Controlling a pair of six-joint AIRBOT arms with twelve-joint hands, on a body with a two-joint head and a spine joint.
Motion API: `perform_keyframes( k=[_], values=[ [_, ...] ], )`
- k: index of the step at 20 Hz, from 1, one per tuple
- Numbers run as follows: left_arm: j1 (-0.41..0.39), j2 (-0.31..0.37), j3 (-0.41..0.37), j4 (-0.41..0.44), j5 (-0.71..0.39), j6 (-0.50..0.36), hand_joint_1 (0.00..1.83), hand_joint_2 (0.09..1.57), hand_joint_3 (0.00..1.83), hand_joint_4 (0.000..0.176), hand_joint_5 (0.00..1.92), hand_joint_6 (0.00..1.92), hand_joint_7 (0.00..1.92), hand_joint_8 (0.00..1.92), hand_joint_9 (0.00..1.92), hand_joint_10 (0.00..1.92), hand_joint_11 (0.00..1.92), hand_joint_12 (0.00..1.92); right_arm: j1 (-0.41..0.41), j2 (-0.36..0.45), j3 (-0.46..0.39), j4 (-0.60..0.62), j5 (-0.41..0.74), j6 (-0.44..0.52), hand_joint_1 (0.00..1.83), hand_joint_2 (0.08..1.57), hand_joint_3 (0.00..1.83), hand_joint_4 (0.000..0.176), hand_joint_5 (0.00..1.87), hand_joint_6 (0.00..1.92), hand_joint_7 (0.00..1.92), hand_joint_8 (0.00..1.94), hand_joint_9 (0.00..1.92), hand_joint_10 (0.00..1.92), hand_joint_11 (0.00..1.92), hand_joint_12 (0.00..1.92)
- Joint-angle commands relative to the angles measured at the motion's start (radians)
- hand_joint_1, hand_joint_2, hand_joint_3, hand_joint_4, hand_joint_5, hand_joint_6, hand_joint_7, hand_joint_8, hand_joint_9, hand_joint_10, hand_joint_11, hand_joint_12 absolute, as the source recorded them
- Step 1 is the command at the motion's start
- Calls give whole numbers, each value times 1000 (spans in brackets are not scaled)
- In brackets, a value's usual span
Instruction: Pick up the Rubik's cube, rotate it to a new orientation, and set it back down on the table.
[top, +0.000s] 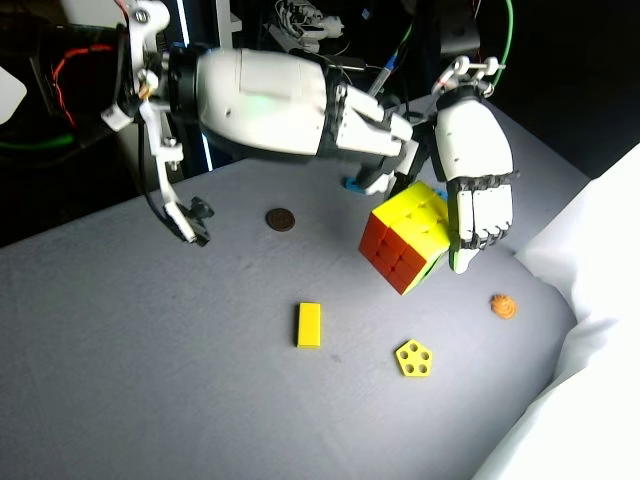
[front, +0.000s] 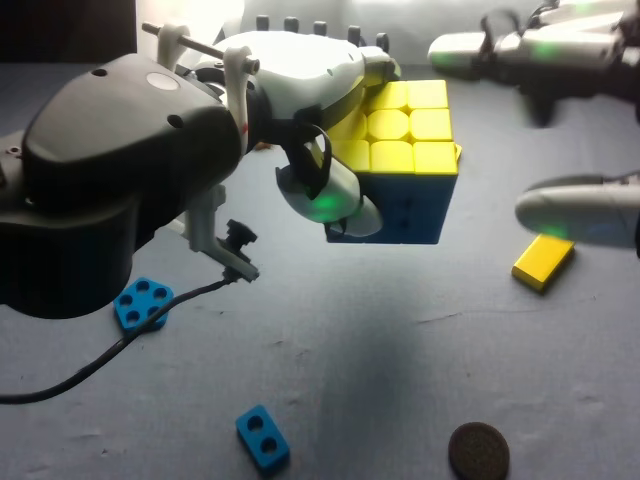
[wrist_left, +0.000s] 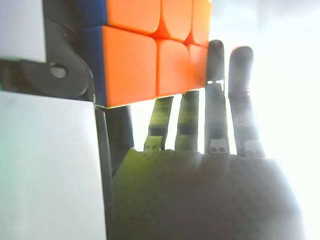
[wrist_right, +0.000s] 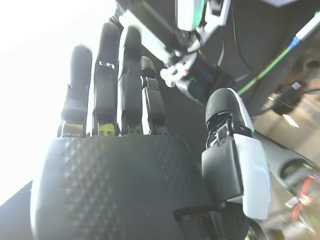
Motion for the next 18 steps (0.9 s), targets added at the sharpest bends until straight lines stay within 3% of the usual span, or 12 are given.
perform_keyframes(
  k=[1,2,4,6,10,18],
  values=[
    [-20,13,-9,45,-38,-1,1213,1097,3,0,435,848,324,1337,321,1441,225,1648,7,6,-2,31,125,-1,93,1238,1,0,220,10,666,1794,648,1920,403,1921],
    [-22,16,-14,41,-38,1,1230,1088,0,0,451,835,334,1333,333,1424,248,1617,6,6,-2,31,122,-2,99,1234,0,0,220,12,670,1912,749,1921,524,1921],
    [-22,19,-24,32,-38,1,1241,1082,0,0,465,807,340,1319,340,1413,255,1612,5,6,-2,31,83,-2,77,1236,0,0,222,12,674,1940,762,1921,587,1921],
    [-20,20,-29,29,-37,1,1252,1064,0,0,455,808,335,1316,334,1426,235,1642,3,5,-2,30,20,-5,68,1242,3,0,232,14,664,1941,749,1921,593,1921],
    [-17,23,-30,28,-37,1,1243,1066,0,0,458,825,347,1296,346,1395,258,1622,-33,-14,-2,54,18,-104,59,1264,7,0,247,15,642,1941,727,1921,575,1921],
    [-30,23,-26,28,-38,1,1248,1067,0,0,447,831,334,1345,325,1431,229,1624,-48,-52,3,109,-3,-159,0,1359,18,0,218,1,646,1941,692,1921,515,1921]
  ],
)
